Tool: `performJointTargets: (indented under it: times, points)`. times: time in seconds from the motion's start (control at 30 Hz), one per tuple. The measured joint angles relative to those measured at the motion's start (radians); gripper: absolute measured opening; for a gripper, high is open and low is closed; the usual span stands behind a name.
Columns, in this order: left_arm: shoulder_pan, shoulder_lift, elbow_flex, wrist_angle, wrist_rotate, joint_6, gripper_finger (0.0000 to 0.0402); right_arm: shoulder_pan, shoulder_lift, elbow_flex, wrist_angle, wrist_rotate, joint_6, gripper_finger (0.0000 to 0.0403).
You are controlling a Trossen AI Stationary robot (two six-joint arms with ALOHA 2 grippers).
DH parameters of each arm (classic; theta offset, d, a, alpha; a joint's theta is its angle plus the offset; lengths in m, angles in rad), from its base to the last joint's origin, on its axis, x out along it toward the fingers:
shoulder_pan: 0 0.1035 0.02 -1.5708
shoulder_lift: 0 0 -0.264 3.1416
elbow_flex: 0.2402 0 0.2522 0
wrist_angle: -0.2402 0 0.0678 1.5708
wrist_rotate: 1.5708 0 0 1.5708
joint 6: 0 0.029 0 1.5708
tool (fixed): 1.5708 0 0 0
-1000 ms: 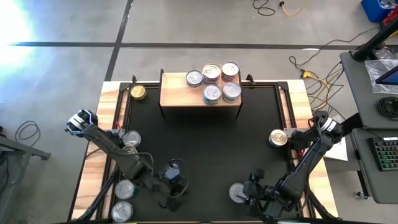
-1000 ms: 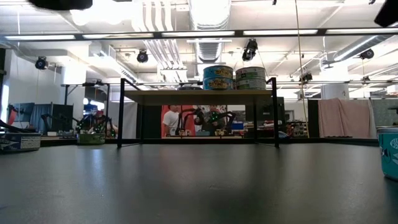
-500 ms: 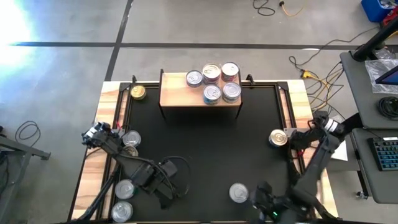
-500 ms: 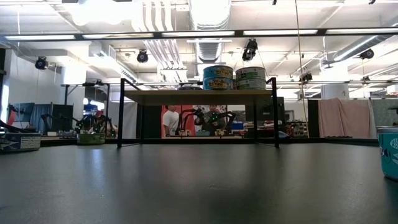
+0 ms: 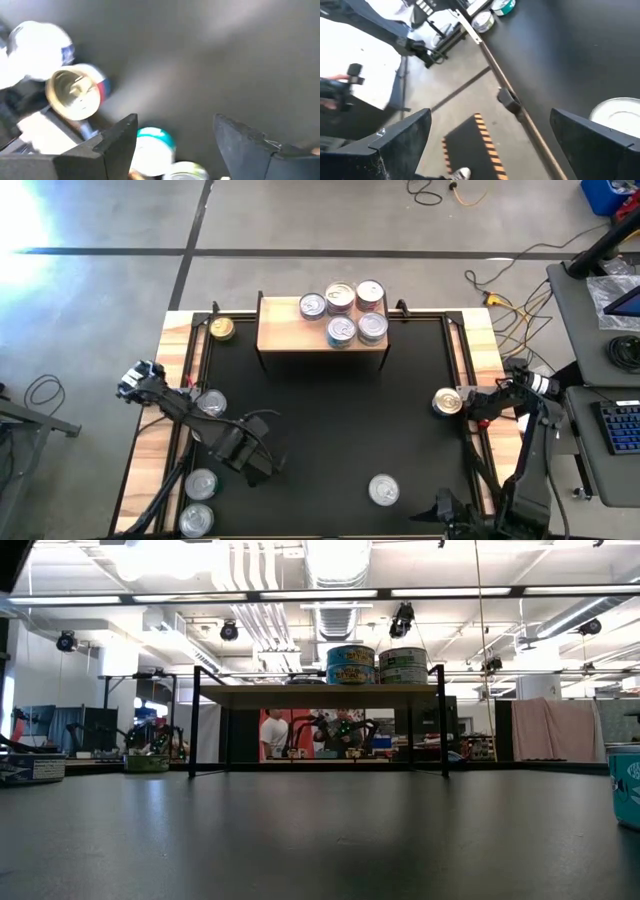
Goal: Stack canned seafood by type on shelf
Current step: Stack the blue tuna can on top of the other blue tuna can on the shelf
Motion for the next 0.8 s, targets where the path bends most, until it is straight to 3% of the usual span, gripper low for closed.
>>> performJointTargets:
  times: [0.3,0.6,0.8]
  points:
    - [-0.013,-0.231,-0.27,0.001,0.02,0.003,0.0245,-0.068,0.0,-0.01,0.065,0.07,0.011,0.04]
    - [-0.01,-0.478,-0.616,0.069,0.045,-0.251,0.0244,-0.182,0.081,-0.004,0.228,0.081,-0.001,0.04]
    - [-0.01,-0.504,-0.704,0.059,-0.05,-0.259,0.0212,-0.223,0.174,-0.003,0.415,-0.025,0.004,0.04]
